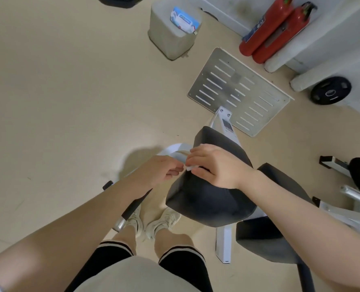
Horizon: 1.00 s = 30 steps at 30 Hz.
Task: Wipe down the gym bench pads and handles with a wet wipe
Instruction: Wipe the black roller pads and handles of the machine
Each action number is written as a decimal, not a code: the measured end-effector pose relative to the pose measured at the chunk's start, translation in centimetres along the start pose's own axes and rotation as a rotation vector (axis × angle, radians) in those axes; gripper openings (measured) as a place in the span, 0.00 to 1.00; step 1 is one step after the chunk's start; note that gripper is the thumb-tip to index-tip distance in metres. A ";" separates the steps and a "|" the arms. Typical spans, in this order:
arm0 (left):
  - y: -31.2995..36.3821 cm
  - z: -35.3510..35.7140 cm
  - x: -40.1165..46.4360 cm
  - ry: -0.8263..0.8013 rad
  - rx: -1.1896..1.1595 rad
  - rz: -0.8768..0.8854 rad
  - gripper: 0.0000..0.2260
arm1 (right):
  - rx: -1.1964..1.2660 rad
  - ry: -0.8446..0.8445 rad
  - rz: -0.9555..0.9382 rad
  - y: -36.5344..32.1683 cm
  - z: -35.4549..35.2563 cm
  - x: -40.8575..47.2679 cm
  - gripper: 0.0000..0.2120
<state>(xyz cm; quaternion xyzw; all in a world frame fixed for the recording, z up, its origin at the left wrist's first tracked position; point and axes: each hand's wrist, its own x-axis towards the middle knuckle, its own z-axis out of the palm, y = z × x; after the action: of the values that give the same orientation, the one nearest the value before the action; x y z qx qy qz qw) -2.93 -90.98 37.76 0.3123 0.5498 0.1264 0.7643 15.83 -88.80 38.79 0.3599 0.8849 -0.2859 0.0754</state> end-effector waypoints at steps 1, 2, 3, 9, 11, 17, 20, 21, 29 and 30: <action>0.0 -0.4 0.3 0.018 0.032 -0.001 0.12 | -0.001 -0.007 -0.002 0.6 0.0 0.4 0.21; -0.1 -0.6 0.7 0.044 0.061 0.001 0.12 | -0.004 -0.028 0.018 1.4 0.1 1.0 0.22; -0.1 -0.8 1.0 0.073 0.086 0.011 0.11 | 0.001 -0.054 0.062 2.4 0.1 1.7 0.25; 0.1 -0.5 3.0 0.111 0.071 0.075 0.10 | 0.185 -0.108 0.315 7.8 0.6 5.0 0.35; 0.2 0.2 3.5 0.094 0.092 0.085 0.09 | 0.191 -0.168 0.326 8.0 0.4 5.0 0.31; 1.0 1.8 4.5 0.045 0.174 0.081 0.12 | 0.319 -0.138 -0.091 6.6 -1.2 2.1 0.22; 1.8 2.2 5.2 0.093 0.118 0.090 0.06 | 0.309 -0.173 -0.068 9.2 -0.8 3.2 0.17; 1.9 2.6 5.7 0.100 0.081 0.094 0.05 | 0.312 -0.213 -0.007 10.5 -0.6 4.0 0.17; 3.9 4.4 10.2 0.128 0.129 0.044 0.09 | 0.653 -0.247 0.590 18.9 2.0 6.2 0.20; 4.3 4.5 10.7 0.140 0.172 0.047 0.11 | 0.726 -0.225 0.637 19.4 2.2 5.6 0.19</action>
<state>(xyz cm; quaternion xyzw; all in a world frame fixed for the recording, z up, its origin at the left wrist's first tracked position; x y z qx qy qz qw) 5.76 -83.50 33.19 0.3799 0.6032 0.1178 0.6913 24.81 -75.46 26.32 0.5826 0.5606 -0.5753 0.1238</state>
